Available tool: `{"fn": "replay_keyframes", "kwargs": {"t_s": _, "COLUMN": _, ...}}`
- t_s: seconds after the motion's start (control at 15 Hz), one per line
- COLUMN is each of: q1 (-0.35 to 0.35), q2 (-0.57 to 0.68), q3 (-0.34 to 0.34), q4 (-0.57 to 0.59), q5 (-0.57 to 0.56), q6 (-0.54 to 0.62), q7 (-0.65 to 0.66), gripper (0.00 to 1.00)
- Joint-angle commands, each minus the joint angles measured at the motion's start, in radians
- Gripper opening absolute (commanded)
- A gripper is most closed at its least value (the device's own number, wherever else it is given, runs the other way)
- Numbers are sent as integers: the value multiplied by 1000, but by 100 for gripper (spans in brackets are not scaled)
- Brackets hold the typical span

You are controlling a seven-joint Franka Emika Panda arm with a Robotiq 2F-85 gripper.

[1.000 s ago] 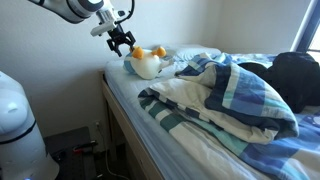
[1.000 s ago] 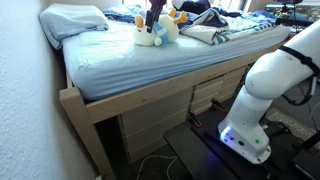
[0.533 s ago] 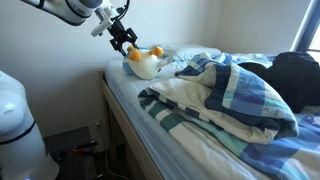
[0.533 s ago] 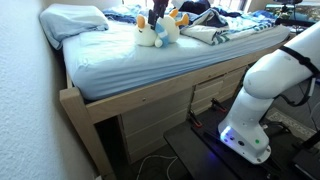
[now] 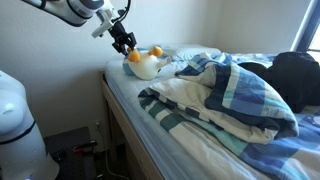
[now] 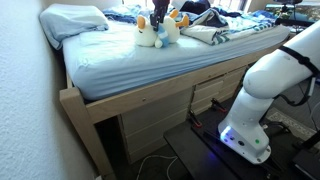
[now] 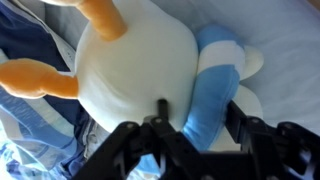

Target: Uncover the plushy, put it at the head of the bed, and then cover the blanket

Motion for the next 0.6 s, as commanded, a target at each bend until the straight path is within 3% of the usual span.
{"fn": "replay_keyframes", "kwargs": {"t_s": 0.0, "q1": -10, "q2": -1, "q3": 10, "q4": 12, "q5": -15, "q6": -27, "q7": 23, "gripper": 27}}
{"fn": "replay_keyframes", "kwargs": {"t_s": 0.2, "q1": -13, "q2": 2, "q3": 11, "q4": 24, "q5": -20, "q6": -30, "q7": 19, "gripper": 3}}
{"fn": "replay_keyframes", "kwargs": {"t_s": 0.53, "q1": -7, "q2": 20, "q3": 14, "q4": 61, "q5": -18, "q6": -30, "q7": 3, "gripper": 1}}
